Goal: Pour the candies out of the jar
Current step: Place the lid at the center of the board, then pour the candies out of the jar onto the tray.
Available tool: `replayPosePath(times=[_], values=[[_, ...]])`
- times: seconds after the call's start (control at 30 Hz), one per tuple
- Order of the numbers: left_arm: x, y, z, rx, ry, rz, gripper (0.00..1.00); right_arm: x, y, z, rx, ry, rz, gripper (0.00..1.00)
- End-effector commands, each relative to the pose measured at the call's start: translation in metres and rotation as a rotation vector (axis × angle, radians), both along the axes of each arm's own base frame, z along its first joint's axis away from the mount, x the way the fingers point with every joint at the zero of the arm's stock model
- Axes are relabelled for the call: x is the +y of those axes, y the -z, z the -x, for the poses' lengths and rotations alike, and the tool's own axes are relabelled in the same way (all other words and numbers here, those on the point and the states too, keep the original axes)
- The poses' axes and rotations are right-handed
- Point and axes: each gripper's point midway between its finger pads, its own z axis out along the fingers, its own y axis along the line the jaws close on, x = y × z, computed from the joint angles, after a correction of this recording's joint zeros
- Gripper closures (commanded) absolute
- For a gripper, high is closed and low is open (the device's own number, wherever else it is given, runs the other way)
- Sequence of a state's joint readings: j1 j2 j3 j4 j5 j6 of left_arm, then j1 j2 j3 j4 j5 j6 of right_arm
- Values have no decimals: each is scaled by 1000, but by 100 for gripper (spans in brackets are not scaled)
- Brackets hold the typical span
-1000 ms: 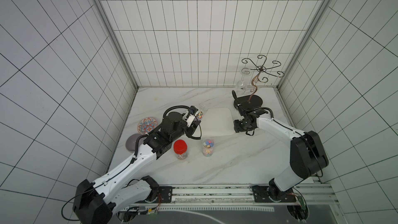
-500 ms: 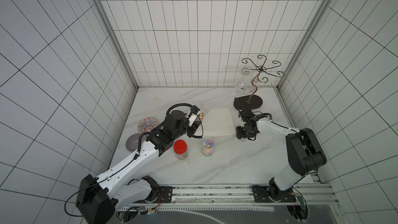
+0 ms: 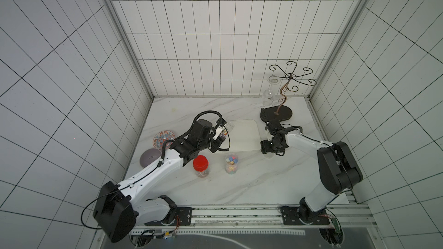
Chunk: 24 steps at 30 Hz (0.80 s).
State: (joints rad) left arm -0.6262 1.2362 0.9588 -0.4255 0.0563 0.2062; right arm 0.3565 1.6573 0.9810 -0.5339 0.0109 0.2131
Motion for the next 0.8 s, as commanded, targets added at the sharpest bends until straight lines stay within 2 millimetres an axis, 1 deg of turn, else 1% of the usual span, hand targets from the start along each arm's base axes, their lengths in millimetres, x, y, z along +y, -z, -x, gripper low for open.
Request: replayPosePath(times=[0.0, 0.17, 0.4, 0.5, 0.53, 0.67, 0.77], values=[[-1, -10, -8, -14, -2, -24, 54, -5, -17, -2, -42, 13, -22, 24], [2, 5, -16, 59, -36, -102, 54, -3, -45, -9, -103, 20, -98, 24], [7, 34, -20, 275, -128, -213, 54, -1, -70, -14, -161, 15, -191, 24], [11, 43, -20, 337, -168, -269, 55, 4, -76, -15, -175, 9, -241, 24], [13, 42, -21, 342, -186, -282, 55, 6, -77, -15, -178, 6, -256, 24], [20, 41, -22, 387, -234, -334, 55, 10, -76, -14, -180, -4, -287, 24], [24, 49, -18, 471, -265, -399, 55, 14, -74, -12, -176, -14, -312, 24]])
